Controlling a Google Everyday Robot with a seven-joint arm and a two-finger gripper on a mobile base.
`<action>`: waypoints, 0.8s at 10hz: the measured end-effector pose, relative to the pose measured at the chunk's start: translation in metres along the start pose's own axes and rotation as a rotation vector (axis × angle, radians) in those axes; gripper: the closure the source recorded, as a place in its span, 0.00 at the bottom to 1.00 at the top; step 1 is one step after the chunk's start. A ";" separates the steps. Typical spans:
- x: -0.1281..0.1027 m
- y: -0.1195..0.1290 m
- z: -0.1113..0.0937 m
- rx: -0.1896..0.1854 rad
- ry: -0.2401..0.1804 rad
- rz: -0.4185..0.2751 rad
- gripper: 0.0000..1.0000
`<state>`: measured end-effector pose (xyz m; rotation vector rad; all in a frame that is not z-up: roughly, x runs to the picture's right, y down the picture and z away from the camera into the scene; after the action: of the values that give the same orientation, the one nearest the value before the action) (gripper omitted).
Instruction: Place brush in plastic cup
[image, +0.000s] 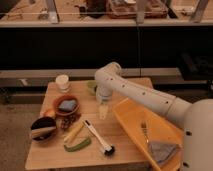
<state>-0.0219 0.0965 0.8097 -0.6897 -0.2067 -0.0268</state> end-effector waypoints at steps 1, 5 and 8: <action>0.000 0.000 0.000 0.000 0.000 0.000 0.20; -0.008 0.016 -0.005 0.034 0.004 0.024 0.20; -0.025 0.082 -0.008 0.079 0.014 0.062 0.20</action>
<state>-0.0371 0.1537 0.7474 -0.6171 -0.1724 0.0358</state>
